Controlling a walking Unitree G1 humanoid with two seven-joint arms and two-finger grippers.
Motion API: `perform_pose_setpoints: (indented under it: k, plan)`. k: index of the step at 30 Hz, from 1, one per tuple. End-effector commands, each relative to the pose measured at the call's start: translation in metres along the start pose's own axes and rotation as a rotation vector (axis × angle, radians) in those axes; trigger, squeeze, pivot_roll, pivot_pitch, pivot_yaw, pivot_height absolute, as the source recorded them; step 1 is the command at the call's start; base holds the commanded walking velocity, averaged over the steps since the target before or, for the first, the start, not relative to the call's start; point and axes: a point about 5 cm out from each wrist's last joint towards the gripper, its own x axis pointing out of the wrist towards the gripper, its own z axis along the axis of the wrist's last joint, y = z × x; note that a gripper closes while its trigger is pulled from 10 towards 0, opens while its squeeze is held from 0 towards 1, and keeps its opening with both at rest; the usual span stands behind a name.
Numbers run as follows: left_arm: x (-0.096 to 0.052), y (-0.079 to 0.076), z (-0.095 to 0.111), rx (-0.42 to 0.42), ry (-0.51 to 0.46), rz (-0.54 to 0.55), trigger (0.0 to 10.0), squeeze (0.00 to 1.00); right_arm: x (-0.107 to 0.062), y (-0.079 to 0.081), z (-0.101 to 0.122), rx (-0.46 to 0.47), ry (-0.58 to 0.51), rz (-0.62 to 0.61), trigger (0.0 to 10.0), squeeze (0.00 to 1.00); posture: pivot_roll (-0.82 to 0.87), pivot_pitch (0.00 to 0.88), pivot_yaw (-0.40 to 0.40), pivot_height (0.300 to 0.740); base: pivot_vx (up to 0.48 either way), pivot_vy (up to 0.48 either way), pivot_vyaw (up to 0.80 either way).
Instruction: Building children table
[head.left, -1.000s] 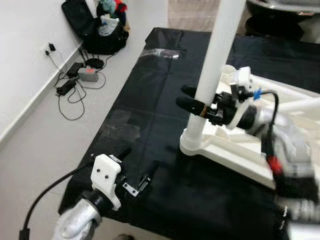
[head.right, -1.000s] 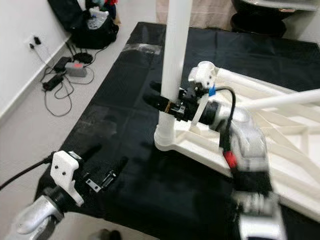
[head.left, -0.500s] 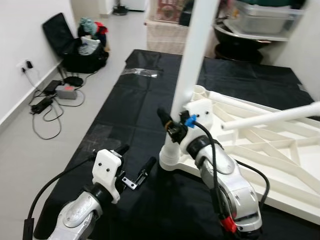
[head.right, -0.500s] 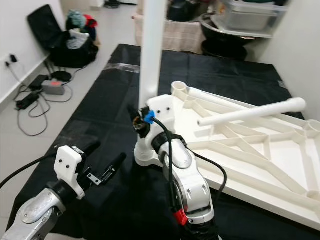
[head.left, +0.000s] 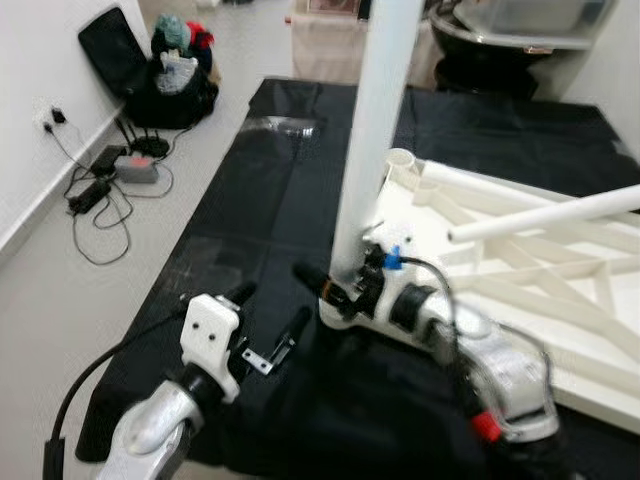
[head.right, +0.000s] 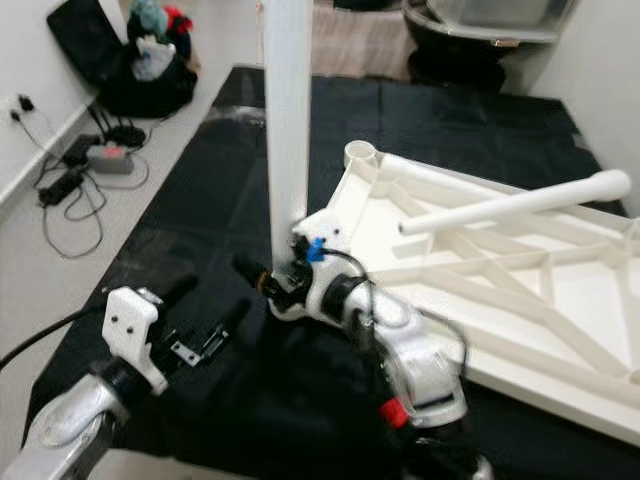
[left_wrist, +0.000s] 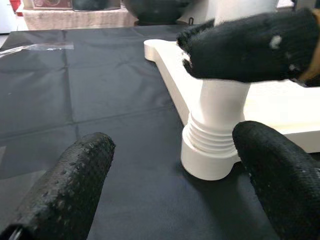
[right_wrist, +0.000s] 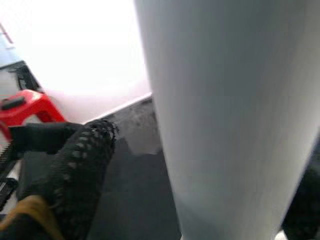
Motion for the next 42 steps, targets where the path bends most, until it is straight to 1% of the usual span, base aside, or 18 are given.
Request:
perform_pose_setpoints:
  k: [1, 7, 8, 9, 14, 15, 16, 17, 23, 25, 32, 34, 35, 36, 37, 39, 40, 42]
  plan:
    - [-0.005, -0.003, -0.001, -0.003, 0.023, -0.012, 10.0, 0.00, 0.000, 0.001, 0.002, -0.001, -0.020, 0.096, 10.0, 1.00, 0.00, 0.182, -0.024, 0.740, 0.000, 0.000, 0.00]
    - [-0.010, -0.006, 0.000, -0.006, 0.031, -0.015, 10.0, 0.00, -0.008, -0.010, 0.003, -0.021, -0.013, 0.189, 10.0, 1.00, 0.01, 0.186, -0.020, 0.740, 0.000, 0.000, 0.00]
    - [-0.011, -0.007, 0.000, -0.011, 0.038, -0.020, 10.0, 0.00, -0.007, -0.019, 0.005, -0.031, -0.020, 0.190, 10.0, 0.00, 0.02, 0.182, -0.013, 0.740, 0.000, 0.000, 0.00]
    - [-0.013, -0.007, -0.001, -0.015, 0.044, -0.026, 10.0, 0.00, -0.007, -0.029, 0.009, -0.035, -0.032, 0.186, 10.0, 0.00, 0.02, 0.181, -0.012, 0.740, 0.000, 0.000, 0.00]
    - [-0.015, -0.009, -0.001, -0.021, 0.053, -0.035, 10.0, 0.00, -0.006, -0.042, 0.017, -0.046, -0.060, 0.203, 10.0, 0.00, 0.03, 0.182, -0.008, 0.740, 0.000, 0.000, 0.00]
    - [-0.015, -0.009, 0.000, -0.021, 0.054, -0.036, 10.0, 0.00, -0.006, -0.044, 0.019, -0.052, -0.066, 0.216, 7.5, 0.00, 0.03, 0.184, -0.007, 0.740, 0.000, 0.000, 0.00]
    - [-0.015, -0.009, 0.000, -0.021, 0.054, -0.036, 10.0, 0.00, -0.006, -0.044, 0.019, -0.052, -0.066, 0.216, 7.5, 0.00, 0.03, 0.184, -0.007, 0.740, 0.000, 0.000, 0.00]
    - [-0.015, -0.009, 0.000, -0.021, 0.055, -0.038, 10.0, 0.00, -0.006, -0.046, 0.021, -0.056, -0.075, 0.232, 0.0, 0.00, 0.03, 0.183, -0.008, 0.740, 0.000, 0.000, 0.00]
    - [-0.014, -0.009, 0.000, -0.020, 0.054, -0.035, 10.0, 0.00, -0.009, -0.053, 0.027, -0.072, -0.085, 0.264, 0.0, 0.00, 0.03, 0.174, -0.012, 0.740, 0.000, 0.000, 0.00]
    - [-0.011, -0.008, -0.002, -0.019, 0.054, -0.031, 10.0, 0.00, -0.016, -0.058, 0.028, -0.076, -0.078, 0.276, 0.0, 0.00, 0.02, 0.157, -0.020, 0.740, 0.000, 0.000, 0.00]
    - [-0.007, -0.006, -0.005, -0.020, 0.049, -0.027, 10.0, 0.00, -0.027, -0.063, 0.029, -0.097, -0.063, 0.230, 0.0, 0.00, -0.01, 0.133, -0.032, 0.740, 0.000, 0.000, 0.00]
    - [-0.003, -0.007, -0.009, -0.020, 0.049, -0.024, 10.0, 0.00, -0.029, -0.050, 0.016, -0.057, -0.061, 0.096, 0.0, 0.00, 0.02, 0.084, -0.076, 0.740, 0.000, 0.000, 0.00]
    - [-0.003, -0.007, -0.009, -0.020, 0.049, -0.024, 10.0, 0.00, -0.029, -0.050, 0.016, -0.057, -0.061, 0.096, 0.0, 0.00, 0.02, 0.084, -0.076, 0.740, 0.000, 0.000, 0.00]
    - [-0.001, -0.006, -0.013, -0.016, 0.051, -0.020, 10.0, 0.00, -0.023, -0.045, -0.001, -0.012, -0.027, -0.123, 0.0, 0.00, 0.02, 0.057, -0.101, 0.740, 0.000, 0.000, 0.00]
    - [0.002, -0.005, -0.017, -0.014, 0.052, -0.015, 10.0, 0.00, -0.027, -0.048, -0.029, 0.031, 0.076, -0.550, 0.0, 0.00, 0.01, 0.031, -0.102, 0.740, 0.000, 0.000, 0.00]
    - [0.002, -0.005, -0.017, -0.014, 0.052, -0.015, 10.0, 0.00, -0.027, -0.048, -0.029, 0.031, 0.076, -0.550, 0.0, 0.00, 0.01, 0.031, -0.102, 0.740, 0.000, 0.000, 0.00]
    - [0.004, -0.004, -0.019, -0.012, 0.054, -0.013, 10.0, 0.00, -0.036, -0.049, -0.046, 0.043, 0.164, -0.847, 0.0, 0.00, 0.01, 0.031, -0.102, 0.740, 0.000, 0.000, 0.00]
    - [0.012, 0.000, -0.022, 0.004, 0.051, -0.004, 10.0, 0.00, 0.005, -0.013, -0.058, 0.066, 0.160, -0.710, 0.0, 0.00, 0.02, 0.000, -0.092, 0.740, 0.000, 0.000, 0.00]
